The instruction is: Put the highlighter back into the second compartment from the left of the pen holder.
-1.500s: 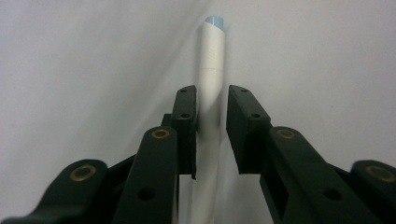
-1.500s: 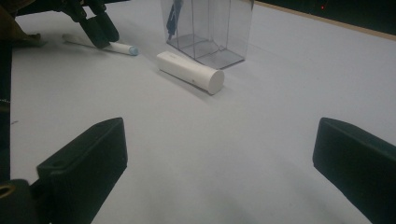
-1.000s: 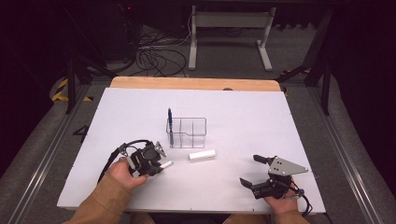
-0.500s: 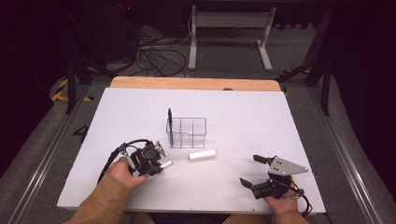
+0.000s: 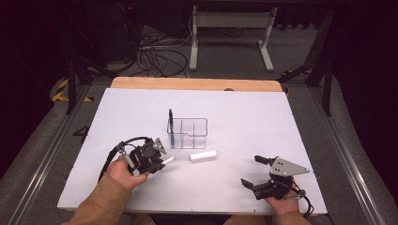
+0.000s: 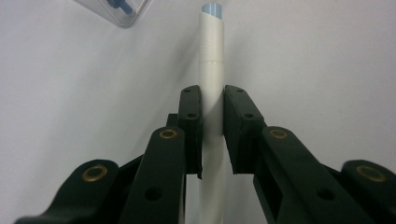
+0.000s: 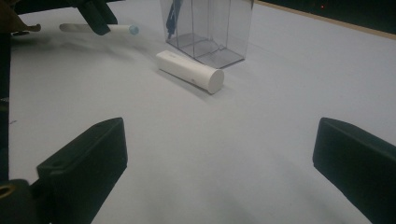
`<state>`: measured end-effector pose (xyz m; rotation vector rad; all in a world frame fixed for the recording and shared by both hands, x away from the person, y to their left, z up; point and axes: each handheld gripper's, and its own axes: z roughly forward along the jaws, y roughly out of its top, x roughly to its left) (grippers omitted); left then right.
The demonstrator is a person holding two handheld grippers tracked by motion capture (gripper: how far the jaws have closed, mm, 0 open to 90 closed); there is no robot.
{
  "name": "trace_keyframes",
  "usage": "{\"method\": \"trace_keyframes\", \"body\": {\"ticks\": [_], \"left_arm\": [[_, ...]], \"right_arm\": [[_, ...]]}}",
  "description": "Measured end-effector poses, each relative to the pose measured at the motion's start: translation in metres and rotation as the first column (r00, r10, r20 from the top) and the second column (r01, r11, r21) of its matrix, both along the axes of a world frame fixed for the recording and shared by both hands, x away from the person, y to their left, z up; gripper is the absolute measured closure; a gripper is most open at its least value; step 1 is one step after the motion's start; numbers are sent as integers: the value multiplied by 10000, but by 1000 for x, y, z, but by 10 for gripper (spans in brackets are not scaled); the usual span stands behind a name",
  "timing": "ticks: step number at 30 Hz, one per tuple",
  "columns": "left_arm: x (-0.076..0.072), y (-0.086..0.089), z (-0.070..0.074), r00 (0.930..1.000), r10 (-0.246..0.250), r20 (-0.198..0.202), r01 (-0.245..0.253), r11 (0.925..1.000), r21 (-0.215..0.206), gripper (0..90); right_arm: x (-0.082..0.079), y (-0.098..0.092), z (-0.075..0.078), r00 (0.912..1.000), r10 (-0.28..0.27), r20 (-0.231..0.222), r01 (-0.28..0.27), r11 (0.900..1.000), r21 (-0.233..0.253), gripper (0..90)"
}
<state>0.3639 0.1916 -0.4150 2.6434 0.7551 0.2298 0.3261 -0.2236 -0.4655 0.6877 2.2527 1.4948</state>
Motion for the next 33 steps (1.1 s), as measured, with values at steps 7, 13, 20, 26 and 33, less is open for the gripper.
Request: {"method": "trace_keyframes", "body": {"ticks": [7,13,20,26,33], "left_arm": [[-1,0,4,9999,-115,105,116,9999,-122,781],[0,-1,11,9997,-112,211,119,9994,-319,781],[-1,-1,30,9973,-165,717,242,9940,-1069,781],[-2,-1,44,9919,-131,1266,341,9856,-1654,781],[-3,-3,58,9842,-92,1766,498,9726,-2272,781]], "right_arm": [[0,0,0,10000,-7,-4,7,10000,3,37],[0,0,0,10000,-30,-29,30,10000,-6,37],[0,0,0,10000,-33,-29,33,10000,-15,37],[0,0,0,10000,-28,-25,28,10000,-21,37],[0,0,0,10000,-26,-24,26,10000,-32,37]]}}
